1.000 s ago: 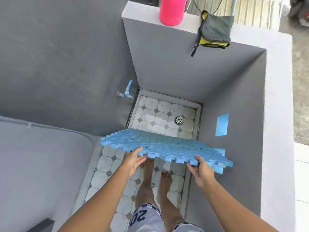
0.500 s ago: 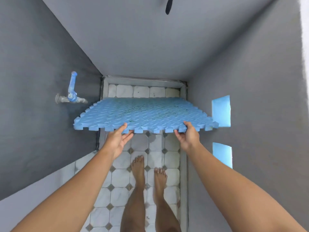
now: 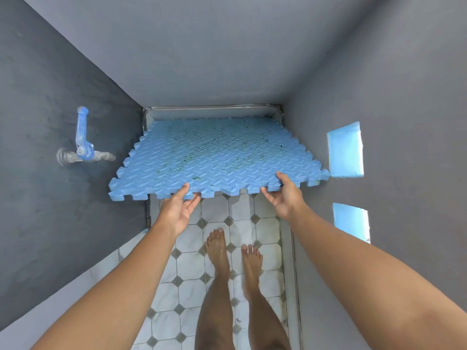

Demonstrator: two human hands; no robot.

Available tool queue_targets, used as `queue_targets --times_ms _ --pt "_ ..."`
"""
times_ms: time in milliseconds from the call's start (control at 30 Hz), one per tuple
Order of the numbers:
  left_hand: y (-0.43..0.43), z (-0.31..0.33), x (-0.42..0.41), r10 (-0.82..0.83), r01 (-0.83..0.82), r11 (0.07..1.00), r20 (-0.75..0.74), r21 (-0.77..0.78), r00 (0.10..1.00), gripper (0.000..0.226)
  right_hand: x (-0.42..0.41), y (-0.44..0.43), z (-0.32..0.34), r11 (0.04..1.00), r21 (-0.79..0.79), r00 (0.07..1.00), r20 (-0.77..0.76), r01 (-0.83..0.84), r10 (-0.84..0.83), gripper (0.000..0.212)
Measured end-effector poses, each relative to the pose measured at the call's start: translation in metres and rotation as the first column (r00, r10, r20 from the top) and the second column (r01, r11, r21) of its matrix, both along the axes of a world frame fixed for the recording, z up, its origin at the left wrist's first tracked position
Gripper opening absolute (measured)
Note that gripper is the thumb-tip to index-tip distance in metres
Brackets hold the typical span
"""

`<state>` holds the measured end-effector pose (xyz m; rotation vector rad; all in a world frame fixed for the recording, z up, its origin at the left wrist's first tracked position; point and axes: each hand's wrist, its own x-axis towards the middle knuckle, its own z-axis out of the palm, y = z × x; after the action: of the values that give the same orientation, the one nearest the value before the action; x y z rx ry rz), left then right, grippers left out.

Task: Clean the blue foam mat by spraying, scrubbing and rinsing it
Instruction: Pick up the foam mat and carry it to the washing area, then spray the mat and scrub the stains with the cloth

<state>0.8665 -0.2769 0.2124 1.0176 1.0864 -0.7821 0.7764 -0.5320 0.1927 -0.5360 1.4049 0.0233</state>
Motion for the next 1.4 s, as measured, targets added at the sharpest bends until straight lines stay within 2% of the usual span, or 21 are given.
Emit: queue_targets --times_ms 133,233,433,567,733,800,900,967,1067,1167,1267,1333,1400 --pt "0.007 -0.018 -0.019 -0.073 0.089 0.987 -0.122 0.135 0.990 0.038 -0.023 0.012 -0.010 1.000 0.028 0.992 -0.128 -0.011 0.015 0.014" --pt "0.015 -0.028 -0.031 -0.131 0.181 0.956 -0.216 0.230 0.967 0.043 -0.037 0.022 -0.019 0.999 0.018 0.969 -0.245 -0.040 0.043 0.022" --pt "0.038 -0.027 -0.047 -0.213 0.263 0.954 -0.297 0.141 0.931 0.052 -0.055 0.028 -0.018 0.995 0.018 0.936 -0.340 -0.095 0.096 0.032" --pt "0.042 -0.004 -0.049 -0.331 0.366 0.916 -0.204 0.164 0.921 0.052 -0.058 0.026 0.005 0.990 -0.016 0.922 -0.368 -0.139 0.124 0.033" --pt "0.018 0.066 -0.023 -0.510 0.464 0.843 0.130 0.272 0.850 0.041 -0.036 0.019 0.064 0.932 -0.098 0.909 -0.275 -0.350 0.312 0.037" --pt "0.002 0.109 -0.001 -0.582 0.495 0.804 0.258 0.331 0.771 0.028 -0.012 0.015 0.108 0.884 -0.191 0.897 -0.217 -0.427 0.386 0.036" --pt "-0.021 0.184 0.044 -0.670 0.514 0.740 0.405 0.435 0.622 0.015 0.039 0.004 0.182 0.743 -0.386 0.835 -0.184 -0.547 0.519 0.025" --pt "-0.036 0.238 0.081 -0.665 0.429 0.744 0.503 0.512 0.552 0.019 0.080 -0.008 0.232 0.652 -0.515 0.807 -0.151 -0.557 0.571 0.016" --pt "-0.057 0.313 0.135 -0.620 0.214 0.772 0.636 0.598 0.460 0.019 0.141 -0.023 0.299 0.486 -0.697 0.756 -0.123 -0.527 0.643 0.009" --pt "-0.072 0.371 0.182 -0.619 0.047 0.758 0.694 0.651 0.367 0.030 0.193 -0.035 0.359 0.314 -0.837 0.742 -0.152 -0.448 0.653 0.003" --pt "-0.082 0.401 0.231 -0.662 -0.047 0.711 0.690 0.702 0.293 0.053 0.242 -0.055 0.388 0.192 -0.909 0.758 -0.176 -0.370 0.628 0.008" --pt "-0.088 0.412 0.268 -0.676 -0.065 0.691 0.675 0.720 0.295 0.073 0.275 -0.070 0.393 0.159 -0.919 0.773 -0.200 -0.362 0.602 0.020" --pt "-0.095 0.421 0.303 -0.673 -0.050 0.689 0.665 0.723 0.324 0.087 0.302 -0.081 0.393 0.135 -0.878 0.747 -0.300 -0.460 0.593 0.039"
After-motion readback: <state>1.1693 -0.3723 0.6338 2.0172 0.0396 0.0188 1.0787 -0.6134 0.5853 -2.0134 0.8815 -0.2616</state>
